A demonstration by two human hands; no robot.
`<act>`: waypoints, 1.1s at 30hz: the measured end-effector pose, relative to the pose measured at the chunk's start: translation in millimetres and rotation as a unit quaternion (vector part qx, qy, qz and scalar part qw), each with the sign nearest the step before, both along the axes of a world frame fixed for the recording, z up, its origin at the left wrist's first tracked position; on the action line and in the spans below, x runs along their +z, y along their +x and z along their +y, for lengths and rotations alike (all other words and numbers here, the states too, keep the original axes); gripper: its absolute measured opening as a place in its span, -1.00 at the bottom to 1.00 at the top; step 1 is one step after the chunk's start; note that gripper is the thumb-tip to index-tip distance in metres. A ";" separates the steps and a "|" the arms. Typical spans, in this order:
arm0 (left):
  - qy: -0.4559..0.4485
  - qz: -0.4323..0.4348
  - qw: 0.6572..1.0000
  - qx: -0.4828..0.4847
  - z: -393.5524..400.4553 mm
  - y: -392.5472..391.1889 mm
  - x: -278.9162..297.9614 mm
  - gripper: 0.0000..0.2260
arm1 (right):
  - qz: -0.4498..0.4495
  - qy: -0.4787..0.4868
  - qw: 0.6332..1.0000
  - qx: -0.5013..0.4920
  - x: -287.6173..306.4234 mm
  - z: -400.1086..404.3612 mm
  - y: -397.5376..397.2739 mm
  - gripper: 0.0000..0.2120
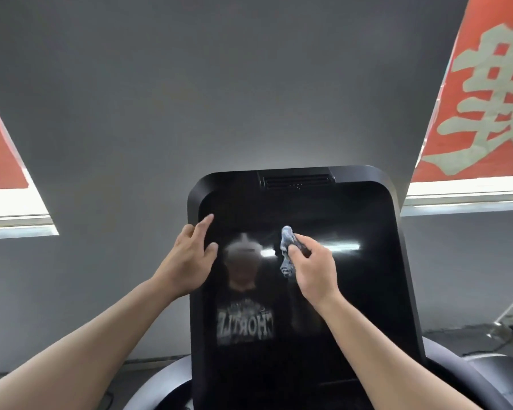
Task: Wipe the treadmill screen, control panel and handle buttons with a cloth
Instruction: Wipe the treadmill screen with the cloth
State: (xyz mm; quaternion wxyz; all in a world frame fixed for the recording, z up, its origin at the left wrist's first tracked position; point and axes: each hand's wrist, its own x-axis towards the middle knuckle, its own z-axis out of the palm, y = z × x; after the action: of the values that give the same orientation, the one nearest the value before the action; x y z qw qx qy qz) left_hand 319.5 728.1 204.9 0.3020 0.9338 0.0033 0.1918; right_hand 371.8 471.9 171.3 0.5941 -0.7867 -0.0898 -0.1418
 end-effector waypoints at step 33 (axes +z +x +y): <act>-0.329 -0.084 0.941 -0.011 0.0 -42.1 56.2 -0.61 | -0.015 0.019 0.969 0.247 105.4 59.4 -15.1 -0.66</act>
State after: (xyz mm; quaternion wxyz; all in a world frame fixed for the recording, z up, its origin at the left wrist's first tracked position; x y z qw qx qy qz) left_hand 277.4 728.1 261.1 0.5933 0.7630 0.0306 0.2547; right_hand 356.7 531.3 276.7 0.6239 -0.7265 -0.2880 -0.0039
